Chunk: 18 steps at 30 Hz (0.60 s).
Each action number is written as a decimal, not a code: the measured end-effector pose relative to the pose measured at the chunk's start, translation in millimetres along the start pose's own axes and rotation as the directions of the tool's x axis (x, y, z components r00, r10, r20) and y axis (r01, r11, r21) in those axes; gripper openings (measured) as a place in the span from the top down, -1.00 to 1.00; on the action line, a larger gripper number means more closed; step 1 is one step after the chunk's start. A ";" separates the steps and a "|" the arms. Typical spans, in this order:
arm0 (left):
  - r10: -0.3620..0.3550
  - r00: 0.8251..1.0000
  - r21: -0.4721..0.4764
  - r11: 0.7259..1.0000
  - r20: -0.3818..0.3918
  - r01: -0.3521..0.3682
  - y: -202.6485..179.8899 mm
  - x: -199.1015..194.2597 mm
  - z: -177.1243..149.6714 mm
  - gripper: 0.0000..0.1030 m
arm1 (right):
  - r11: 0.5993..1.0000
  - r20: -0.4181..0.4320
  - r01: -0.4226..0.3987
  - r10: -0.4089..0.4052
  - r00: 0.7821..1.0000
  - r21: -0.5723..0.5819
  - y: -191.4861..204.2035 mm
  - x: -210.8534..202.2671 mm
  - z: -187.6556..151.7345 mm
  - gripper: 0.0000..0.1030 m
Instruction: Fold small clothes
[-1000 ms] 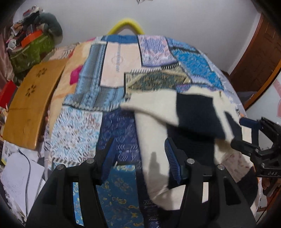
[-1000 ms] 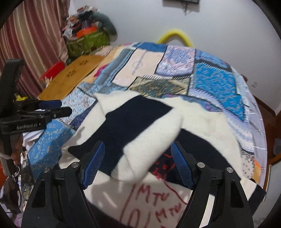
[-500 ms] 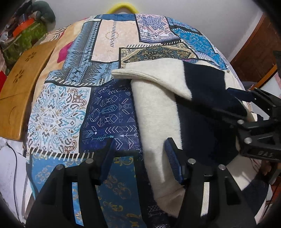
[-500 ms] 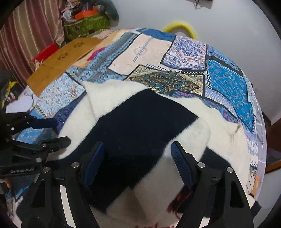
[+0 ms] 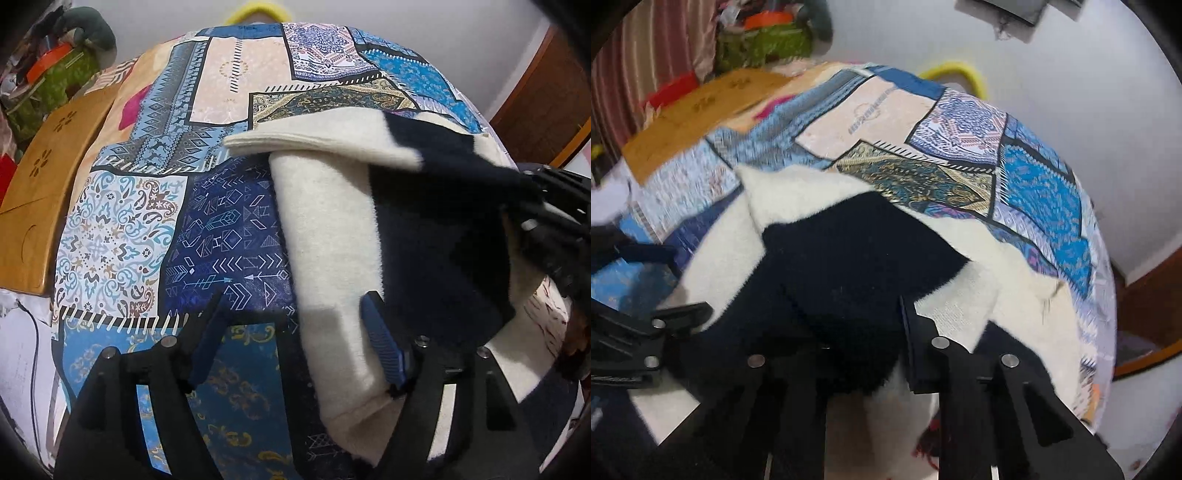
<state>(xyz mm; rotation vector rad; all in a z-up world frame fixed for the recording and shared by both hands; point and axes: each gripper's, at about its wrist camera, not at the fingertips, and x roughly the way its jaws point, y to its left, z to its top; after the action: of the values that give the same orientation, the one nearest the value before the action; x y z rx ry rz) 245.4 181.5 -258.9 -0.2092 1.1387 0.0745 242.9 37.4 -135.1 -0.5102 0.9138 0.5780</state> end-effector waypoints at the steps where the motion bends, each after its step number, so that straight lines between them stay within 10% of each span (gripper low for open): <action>1: 0.000 1.000 -0.005 1.000 -0.001 0.000 0.2 0.3 0.0 -0.44 | 1.000 0.011 -0.006 0.006 1.000 0.030 -7.9 -5.6 -1.5 0.79; 10: 0.021 1.000 -0.028 0.999 -0.008 -0.022 5.3 3.6 0.1 -0.69 | 0.981 0.093 0.082 -0.099 0.991 0.176 -61.7 -49.9 -28.4 0.83; 18: 0.048 0.999 -0.015 0.999 -0.008 -0.048 -1.1 3.4 0.0 -0.69 | 0.922 0.059 -0.050 0.029 0.998 0.383 -106.9 -53.1 -77.5 0.83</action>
<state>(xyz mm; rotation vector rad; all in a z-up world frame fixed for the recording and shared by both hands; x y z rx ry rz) 247.0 180.2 -261.8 -0.1960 1.1514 0.1256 242.5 -103.2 -112.8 -0.1205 0.9609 0.4303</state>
